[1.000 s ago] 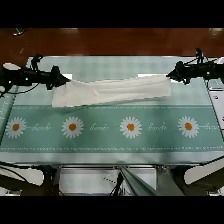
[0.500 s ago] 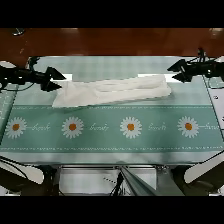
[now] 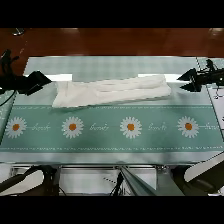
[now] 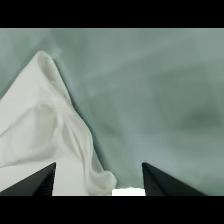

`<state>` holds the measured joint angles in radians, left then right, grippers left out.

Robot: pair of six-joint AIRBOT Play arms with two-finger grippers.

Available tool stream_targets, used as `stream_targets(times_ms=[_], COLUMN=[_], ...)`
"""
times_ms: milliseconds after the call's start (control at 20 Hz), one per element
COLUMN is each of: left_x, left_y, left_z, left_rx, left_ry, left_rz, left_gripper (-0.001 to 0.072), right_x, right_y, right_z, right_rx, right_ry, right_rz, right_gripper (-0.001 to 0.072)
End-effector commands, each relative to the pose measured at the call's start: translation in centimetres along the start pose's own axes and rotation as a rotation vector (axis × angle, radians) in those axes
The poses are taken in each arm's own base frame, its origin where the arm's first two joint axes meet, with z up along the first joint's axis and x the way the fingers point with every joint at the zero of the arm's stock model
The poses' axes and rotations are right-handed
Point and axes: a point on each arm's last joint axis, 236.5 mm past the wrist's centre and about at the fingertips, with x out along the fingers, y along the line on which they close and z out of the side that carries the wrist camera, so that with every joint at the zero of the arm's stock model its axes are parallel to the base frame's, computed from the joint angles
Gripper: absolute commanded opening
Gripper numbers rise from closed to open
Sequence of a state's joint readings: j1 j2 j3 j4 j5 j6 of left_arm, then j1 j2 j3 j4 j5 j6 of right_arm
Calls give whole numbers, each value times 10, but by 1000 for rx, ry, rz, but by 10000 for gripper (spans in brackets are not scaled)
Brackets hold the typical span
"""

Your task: Fold the shirts.

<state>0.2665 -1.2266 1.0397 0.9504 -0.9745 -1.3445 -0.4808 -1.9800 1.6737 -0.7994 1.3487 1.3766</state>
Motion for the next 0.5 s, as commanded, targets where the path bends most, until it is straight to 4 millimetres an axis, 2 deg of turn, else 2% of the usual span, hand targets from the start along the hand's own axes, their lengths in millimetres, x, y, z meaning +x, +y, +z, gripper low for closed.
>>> stream_targets(times_ms=[0,150,300,350,400,450], left_x=[-3,8,18,21,23,24], left_y=[-36,-63,-84,-89,-94,-97], left_z=[-15,-22,-27,-29,-32,-35], left_rx=[76,135,177,187,197,204], left_ry=[-67,-64,-71,-67,-62,-56], left_rz=[-30,-60,-86,-92,-98,-103], left_gripper=[702,701,701,700,696,567], right_x=[33,64,84,88,89,85], right_y=[6,30,49,56,61,65], right_z=[-14,-28,-45,-52,-59,-63], right_rx=[-16,-71,-117,-132,-143,-151], right_ry=[70,127,180,205,231,248], right_rz=[14,72,78,81,85,89], right_gripper=[620,620,611,517,325,32])
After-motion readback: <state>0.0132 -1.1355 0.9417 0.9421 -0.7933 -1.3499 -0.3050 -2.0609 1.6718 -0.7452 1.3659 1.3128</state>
